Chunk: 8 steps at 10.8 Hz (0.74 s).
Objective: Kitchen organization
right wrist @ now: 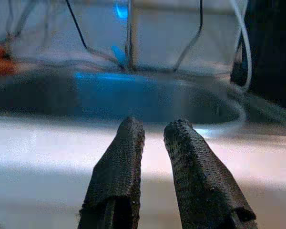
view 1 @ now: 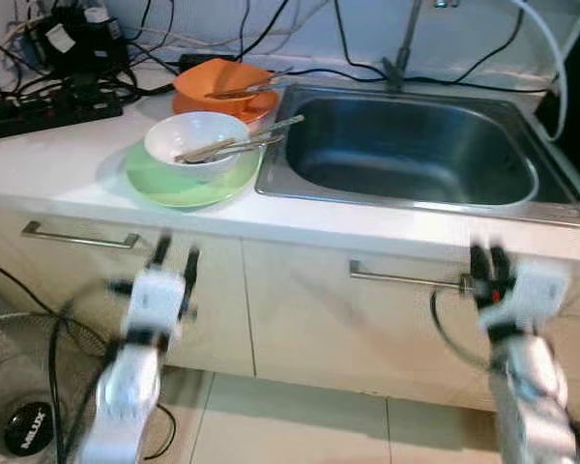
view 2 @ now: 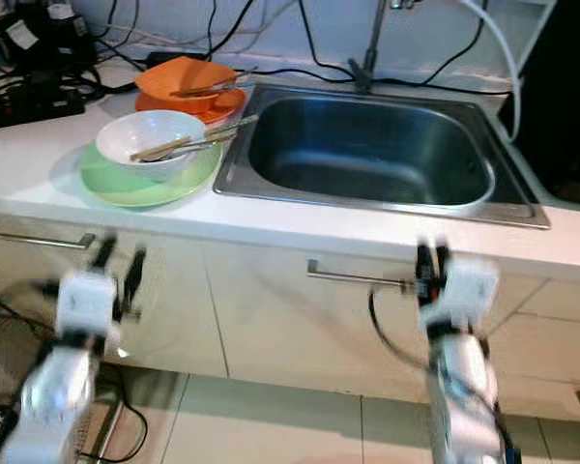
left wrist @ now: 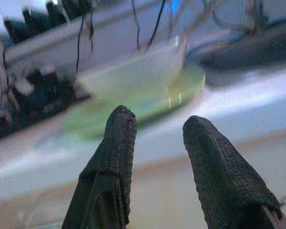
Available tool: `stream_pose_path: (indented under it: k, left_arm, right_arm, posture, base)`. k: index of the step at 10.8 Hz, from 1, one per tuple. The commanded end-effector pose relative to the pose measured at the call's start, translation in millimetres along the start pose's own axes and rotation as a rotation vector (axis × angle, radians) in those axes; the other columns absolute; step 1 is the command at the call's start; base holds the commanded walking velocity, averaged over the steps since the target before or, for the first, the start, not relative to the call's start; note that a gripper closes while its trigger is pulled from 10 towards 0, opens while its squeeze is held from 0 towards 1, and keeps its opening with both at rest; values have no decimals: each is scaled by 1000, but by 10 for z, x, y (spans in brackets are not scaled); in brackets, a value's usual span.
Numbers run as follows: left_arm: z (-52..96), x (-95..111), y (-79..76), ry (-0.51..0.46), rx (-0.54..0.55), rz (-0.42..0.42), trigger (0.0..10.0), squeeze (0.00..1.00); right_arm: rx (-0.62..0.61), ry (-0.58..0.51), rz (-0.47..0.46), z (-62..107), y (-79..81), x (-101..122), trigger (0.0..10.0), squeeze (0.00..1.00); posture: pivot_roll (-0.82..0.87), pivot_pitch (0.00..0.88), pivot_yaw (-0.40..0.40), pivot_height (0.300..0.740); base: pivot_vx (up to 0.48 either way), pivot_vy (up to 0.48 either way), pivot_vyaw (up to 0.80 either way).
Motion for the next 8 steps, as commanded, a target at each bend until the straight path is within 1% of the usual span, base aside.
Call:
stream_pose_path:
  k: [1,2,3,4,6,8]
  left_arm:
    - [-62,77,-23,-14,-30,-8,10000,0]
    - [-93,106,-30,-24,-36,-12,10000,0]
    - [-157,133,-42,-29,-38,-14,10000,0]
    - [-219,188,-50,-38,-38,-12,10000,0]
    - [-350,327,-82,-79,-41,-4,10000,0]
    - [-460,419,-119,-111,-48,4,10000,0]
  right_arm:
    - [20,-17,-20,-76,85,87,10000,0]
    - [28,-18,-21,-103,121,101,10000,0]
    - [32,-22,-35,-146,161,126,10000,0]
    - [39,-8,-40,-198,206,97,10000,0]
    - [73,1,-63,-322,359,78,10000,0]
    - [106,-19,-88,-463,524,127,10000,0]
  posture:
    - [129,38,-8,740]
    - [132,37,-11,740]
    - [130,33,-11,740]
    - [136,28,-15,740]
    - [147,17,-19,740]
    - [153,4,-19,740]
  base:
    - [0,0,0]
    - [0,0,0]
    - [0,0,0]
    - [0,0,0]
    - [0,0,0]
    - [0,0,0]
Point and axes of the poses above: a point about 5 cm out from each wrist's last joint towards the gripper, its own z axis pointing back from the gripper into the wrist, its own x axis along the axis of the wrist's last joint, y = z × x, the point moved 4 cm from there along -z, pointing out of the wrist towards the gripper, and after that the axes turned 14 degrees about -z, right-handed, at the moved point
